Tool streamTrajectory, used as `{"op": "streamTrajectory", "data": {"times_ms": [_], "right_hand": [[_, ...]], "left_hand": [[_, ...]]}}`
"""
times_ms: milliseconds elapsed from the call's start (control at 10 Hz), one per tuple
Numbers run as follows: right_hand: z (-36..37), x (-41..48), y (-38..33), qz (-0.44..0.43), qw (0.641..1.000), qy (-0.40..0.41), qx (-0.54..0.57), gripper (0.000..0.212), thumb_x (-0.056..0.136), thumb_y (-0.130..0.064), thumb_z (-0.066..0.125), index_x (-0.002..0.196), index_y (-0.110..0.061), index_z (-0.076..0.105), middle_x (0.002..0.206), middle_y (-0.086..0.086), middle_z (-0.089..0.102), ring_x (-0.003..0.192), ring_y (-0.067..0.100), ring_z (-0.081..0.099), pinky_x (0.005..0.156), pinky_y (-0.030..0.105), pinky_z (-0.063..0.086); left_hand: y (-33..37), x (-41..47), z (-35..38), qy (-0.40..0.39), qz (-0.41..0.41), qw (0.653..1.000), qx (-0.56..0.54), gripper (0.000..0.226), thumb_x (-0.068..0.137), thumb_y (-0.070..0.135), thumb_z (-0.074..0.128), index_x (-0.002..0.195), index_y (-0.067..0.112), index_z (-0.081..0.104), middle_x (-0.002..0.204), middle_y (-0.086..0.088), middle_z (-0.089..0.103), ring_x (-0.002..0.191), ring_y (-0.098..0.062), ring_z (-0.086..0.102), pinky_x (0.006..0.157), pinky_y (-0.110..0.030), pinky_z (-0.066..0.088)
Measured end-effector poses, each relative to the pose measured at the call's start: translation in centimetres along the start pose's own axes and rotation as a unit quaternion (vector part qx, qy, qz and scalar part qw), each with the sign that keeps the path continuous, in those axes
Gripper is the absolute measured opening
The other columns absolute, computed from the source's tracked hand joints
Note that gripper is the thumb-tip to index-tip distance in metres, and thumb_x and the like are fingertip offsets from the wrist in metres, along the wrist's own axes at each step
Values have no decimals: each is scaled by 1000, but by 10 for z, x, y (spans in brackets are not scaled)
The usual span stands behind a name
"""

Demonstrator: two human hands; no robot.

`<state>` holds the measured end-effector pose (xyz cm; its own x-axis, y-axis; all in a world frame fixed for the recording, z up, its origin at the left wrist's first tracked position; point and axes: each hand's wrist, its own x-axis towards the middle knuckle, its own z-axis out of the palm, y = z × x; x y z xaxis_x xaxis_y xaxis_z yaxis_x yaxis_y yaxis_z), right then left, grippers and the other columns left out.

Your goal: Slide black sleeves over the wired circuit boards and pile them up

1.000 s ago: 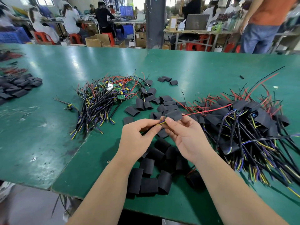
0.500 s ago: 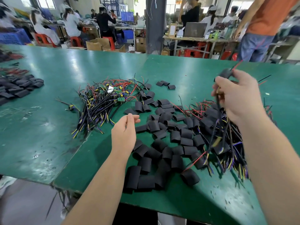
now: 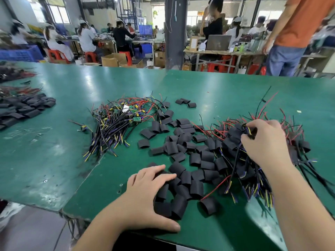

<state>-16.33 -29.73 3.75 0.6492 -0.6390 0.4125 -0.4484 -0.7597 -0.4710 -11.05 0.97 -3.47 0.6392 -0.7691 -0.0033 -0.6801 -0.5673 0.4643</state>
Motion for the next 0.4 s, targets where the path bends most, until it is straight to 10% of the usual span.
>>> {"op": "streamTrajectory", "data": {"times_ms": [200,400], "right_hand": [[-32,-7,-18,-55,995,49,60,22,84,-13,66,105,-17,70,109,10,57,98,28,55,87,30,38],[-102,-11,-38,-139,913,119,364,15,82,-33,61,91,-41,70,90,-20,72,81,1,65,76,15,49]], "left_hand": [[-8,34,3,105,-20,992,67,73,79,74,47,143,46,25,147,21,20,136,0,9,109,-28,11],[-21,53,-13,247,-2,966,-75,48,78,70,44,123,51,42,127,30,44,121,4,37,101,-30,28]]}}
